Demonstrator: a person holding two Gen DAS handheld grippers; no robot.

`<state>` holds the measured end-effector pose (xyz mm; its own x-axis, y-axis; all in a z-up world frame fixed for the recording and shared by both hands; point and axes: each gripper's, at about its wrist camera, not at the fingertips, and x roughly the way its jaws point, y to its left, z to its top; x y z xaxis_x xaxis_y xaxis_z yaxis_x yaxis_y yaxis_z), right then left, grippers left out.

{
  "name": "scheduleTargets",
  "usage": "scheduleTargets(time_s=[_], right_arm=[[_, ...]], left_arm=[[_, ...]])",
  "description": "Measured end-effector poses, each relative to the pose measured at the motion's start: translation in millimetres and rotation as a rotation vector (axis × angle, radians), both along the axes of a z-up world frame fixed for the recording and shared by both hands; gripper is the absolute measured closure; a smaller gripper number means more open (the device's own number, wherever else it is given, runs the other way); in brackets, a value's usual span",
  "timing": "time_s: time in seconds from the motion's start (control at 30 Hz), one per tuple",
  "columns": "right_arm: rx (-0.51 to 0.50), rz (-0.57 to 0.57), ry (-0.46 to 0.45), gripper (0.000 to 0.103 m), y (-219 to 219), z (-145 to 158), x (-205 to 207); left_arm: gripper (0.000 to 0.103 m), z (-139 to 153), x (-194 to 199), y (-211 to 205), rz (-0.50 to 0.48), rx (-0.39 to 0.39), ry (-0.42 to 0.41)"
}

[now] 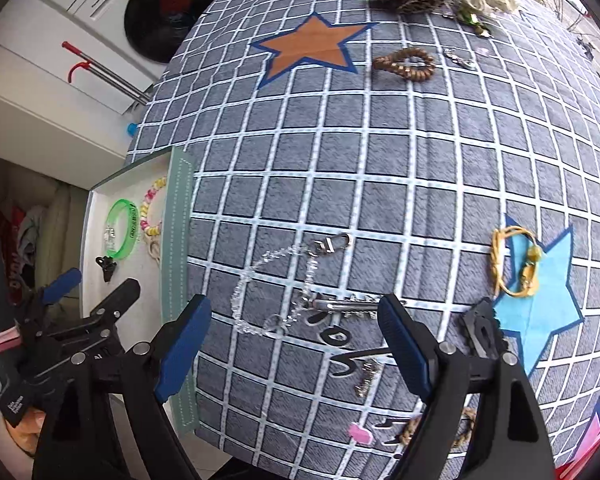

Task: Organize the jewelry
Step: 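Open both tools to drop the clips in the tray, then reach the right tool to the long black hair clip and grasp it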

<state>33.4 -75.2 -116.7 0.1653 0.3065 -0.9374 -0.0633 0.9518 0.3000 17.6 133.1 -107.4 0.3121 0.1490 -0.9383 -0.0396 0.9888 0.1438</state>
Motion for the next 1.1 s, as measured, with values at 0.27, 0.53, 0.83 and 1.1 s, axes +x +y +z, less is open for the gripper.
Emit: scheduleTargets(time_s=[0.27,0.53,0.83,1.1], right_arm=[[-0.137,-0.141,0.047,0.015,-76,-16,-28],[-0.187,-0.213,0.106,0.015,-114,-33,-52],[-0.201,-0.193,0.082,0.015,-133,-34,-59],[-0.228,-0.095,0.051,0.015,-103,-41,-26]], left_arm=[[0.000,7,7,-75,-0.195,-0.022,-0.003],[0.000,-10,13,-120,-0.310,-0.024,0.045],[0.000,-23,11,-148,-0.492,-0.037,0.089],[0.000,-30,13,-161,-0.564,-0.026,0.090]])
